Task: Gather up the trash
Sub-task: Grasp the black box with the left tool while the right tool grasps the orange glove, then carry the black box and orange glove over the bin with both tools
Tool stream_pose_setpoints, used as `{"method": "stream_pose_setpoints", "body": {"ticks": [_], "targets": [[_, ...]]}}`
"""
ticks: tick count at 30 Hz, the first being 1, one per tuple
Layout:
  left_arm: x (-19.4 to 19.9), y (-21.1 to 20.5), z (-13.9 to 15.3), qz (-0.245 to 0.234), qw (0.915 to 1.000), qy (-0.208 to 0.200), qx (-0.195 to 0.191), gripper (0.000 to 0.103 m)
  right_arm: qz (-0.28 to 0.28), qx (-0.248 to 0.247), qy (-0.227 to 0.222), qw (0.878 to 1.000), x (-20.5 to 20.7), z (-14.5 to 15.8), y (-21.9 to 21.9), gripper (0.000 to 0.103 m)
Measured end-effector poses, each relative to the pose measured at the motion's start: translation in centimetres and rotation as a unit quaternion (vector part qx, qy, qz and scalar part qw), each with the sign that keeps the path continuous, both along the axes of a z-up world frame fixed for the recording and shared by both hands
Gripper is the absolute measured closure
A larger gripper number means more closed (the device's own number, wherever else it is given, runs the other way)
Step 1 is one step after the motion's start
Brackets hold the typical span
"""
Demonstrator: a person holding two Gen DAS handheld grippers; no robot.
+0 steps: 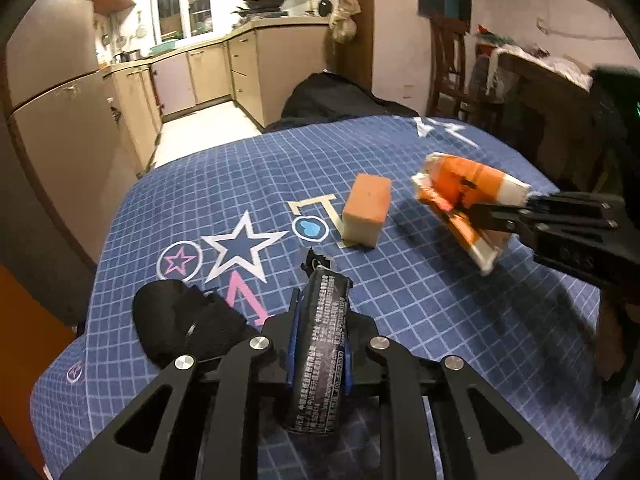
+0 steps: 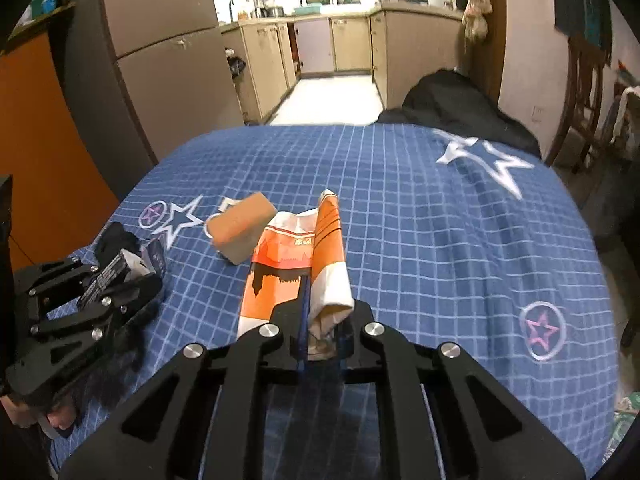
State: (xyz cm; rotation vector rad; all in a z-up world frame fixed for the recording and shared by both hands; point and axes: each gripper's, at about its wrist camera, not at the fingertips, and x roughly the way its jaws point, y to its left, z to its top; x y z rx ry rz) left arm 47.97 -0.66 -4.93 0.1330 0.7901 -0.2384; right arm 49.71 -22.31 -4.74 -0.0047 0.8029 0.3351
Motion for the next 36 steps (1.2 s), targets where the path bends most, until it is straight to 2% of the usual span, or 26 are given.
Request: {"method": "stream_pose_setpoints", "body": {"ticks": [8, 13, 21, 36], "targets": [[-5.5, -0.7, 4.8, 0.032, 0.9973, -0.041, -0.052, 0.086, -0.042, -0.010, -0.084, 0.996, -7.3, 4.5, -3.6, 0.094], [-8.7, -2.9, 7.8, 0.034, 0.9941, -0.063, -0.081, 0.086, -0.071, -0.011, -0.116, 0.991, -11.9, 6.4, -6.3, 0.094], [-12.9, -9.8, 11.5, -0.021, 0.9909, -0.091, -0.096, 0.086, -0.111, -0.021, -0.130, 0.985, -16.4, 7.7, -10.6, 0.094], [-16.7, -24.1, 13.8, -0.126, 0.9821, -0.089, -0.109, 0.086, -0.206, -0.044, -0.141, 0.967, -20.9, 9.6, -21.4, 0.094]]}}
